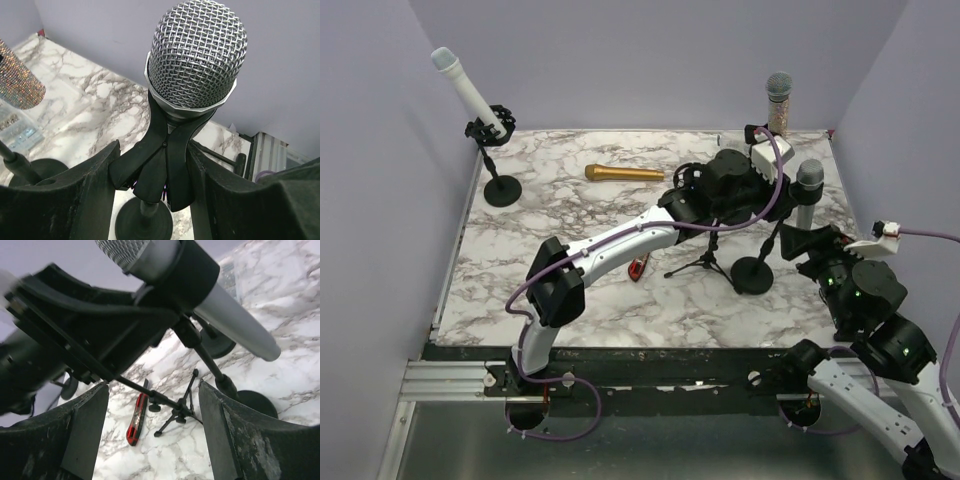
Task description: Remove the microphone from the stand
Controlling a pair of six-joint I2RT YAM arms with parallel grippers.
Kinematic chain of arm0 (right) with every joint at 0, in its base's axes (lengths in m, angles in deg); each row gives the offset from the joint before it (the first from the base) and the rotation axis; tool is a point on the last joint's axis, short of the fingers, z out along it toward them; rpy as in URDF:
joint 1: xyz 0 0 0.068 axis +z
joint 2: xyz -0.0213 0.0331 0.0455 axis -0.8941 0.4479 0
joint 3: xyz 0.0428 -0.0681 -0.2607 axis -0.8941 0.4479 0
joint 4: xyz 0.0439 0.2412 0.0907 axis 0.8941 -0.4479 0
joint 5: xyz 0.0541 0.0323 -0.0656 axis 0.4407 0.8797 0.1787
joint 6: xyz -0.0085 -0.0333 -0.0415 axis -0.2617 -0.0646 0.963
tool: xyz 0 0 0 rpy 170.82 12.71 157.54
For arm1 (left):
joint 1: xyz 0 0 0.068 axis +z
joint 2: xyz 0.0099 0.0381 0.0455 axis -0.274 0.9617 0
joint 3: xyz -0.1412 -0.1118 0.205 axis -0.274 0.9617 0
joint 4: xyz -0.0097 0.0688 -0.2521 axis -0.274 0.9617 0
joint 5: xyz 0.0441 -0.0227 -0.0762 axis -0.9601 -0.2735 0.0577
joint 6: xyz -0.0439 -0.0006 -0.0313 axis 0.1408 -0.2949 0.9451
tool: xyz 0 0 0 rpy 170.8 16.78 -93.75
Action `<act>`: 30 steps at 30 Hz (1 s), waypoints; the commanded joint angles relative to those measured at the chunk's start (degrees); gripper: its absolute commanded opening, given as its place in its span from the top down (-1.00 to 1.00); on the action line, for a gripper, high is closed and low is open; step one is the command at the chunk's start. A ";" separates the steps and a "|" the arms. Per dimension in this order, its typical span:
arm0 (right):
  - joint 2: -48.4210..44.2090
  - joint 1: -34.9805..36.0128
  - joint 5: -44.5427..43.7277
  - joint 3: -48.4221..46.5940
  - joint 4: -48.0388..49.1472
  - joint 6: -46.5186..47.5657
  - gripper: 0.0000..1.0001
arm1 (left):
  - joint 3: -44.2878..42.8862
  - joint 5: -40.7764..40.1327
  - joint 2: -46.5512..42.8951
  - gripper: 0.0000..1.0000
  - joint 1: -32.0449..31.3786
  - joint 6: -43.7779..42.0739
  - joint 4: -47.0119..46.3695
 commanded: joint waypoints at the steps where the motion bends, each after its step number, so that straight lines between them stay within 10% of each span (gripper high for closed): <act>1: 0.43 -0.15 -6.14 -3.17 -0.86 3.31 -0.46 | 0.39 -4.86 -0.65 0.06 -0.82 -5.77 -12.21; 20: -1.07 -0.16 -7.33 -6.84 -3.42 4.85 -0.45 | -9.26 -5.13 9.78 -0.08 0.85 -3.35 -15.05; 30: 1.54 -0.17 -4.46 -7.54 -3.28 7.23 -0.46 | -7.42 -2.83 2.91 -0.98 1.76 0.75 -5.56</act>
